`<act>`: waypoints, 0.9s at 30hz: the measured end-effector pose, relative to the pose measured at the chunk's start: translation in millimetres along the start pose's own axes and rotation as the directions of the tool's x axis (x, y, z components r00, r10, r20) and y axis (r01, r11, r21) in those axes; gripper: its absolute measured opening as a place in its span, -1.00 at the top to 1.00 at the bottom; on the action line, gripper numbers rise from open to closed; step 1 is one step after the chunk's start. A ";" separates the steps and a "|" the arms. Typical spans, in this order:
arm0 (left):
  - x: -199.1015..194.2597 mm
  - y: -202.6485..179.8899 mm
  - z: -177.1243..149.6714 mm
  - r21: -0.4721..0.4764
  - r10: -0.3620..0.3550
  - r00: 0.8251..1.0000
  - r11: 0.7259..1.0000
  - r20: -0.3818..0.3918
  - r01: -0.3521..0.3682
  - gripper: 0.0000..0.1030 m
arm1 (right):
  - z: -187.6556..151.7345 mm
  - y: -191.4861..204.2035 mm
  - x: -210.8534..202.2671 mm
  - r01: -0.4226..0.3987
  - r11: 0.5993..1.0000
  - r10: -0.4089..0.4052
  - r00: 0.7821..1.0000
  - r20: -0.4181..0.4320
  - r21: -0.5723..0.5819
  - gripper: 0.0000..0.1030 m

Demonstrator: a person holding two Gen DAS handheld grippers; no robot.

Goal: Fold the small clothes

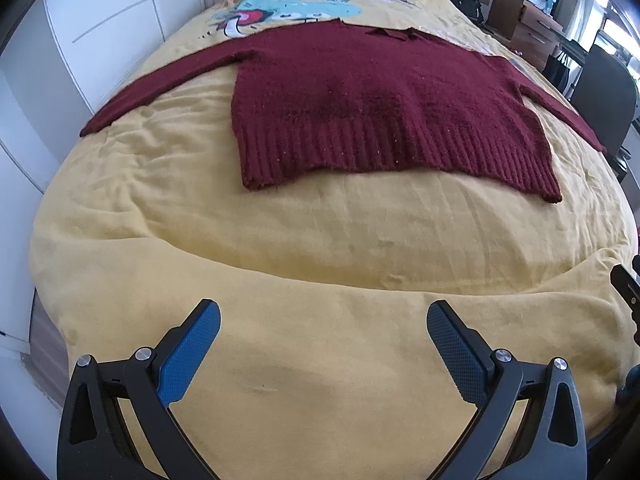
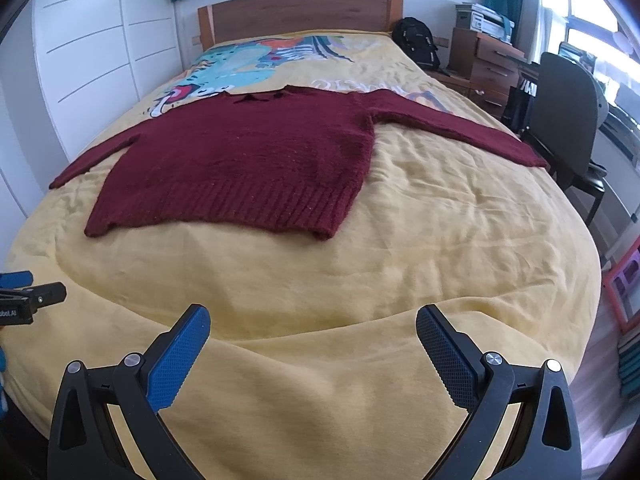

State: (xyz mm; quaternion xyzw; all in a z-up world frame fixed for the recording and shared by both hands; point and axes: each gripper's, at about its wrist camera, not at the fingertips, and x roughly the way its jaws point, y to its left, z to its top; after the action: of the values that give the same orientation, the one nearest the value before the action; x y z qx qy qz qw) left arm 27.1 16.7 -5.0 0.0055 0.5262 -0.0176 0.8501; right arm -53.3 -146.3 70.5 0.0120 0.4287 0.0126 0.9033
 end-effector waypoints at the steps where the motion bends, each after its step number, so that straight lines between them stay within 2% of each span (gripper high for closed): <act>1: 0.5 0.2 0.9 -0.003 0.000 1.000 1.000 -0.006 0.000 -0.98 | 0.5 0.1 0.5 -0.002 1.000 0.002 1.000 -0.001 -0.002 -1.00; 12: -8.2 7.4 20.0 -0.069 -0.018 1.000 0.997 -0.011 0.017 -0.98 | 14.1 -6.1 4.1 -0.030 0.999 0.030 1.000 -0.008 0.013 -1.00; 20: -20.3 15.8 44.4 -0.104 0.051 0.998 0.993 0.023 -0.048 -0.98 | 31.8 -11.9 7.2 -0.040 0.999 0.040 0.999 0.003 0.013 -1.00; 27: -25.1 17.4 60.8 -0.125 0.066 0.997 0.990 0.047 -0.060 -0.98 | 53.4 -34.0 3.9 -0.037 0.997 0.033 0.998 0.057 0.074 -1.00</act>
State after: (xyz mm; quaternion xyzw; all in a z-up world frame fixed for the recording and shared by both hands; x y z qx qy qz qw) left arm 70.9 33.0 44.4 -0.0309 0.5042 0.0418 0.8620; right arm -8.9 -180.8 100.2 0.0538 0.4031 0.0118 0.9135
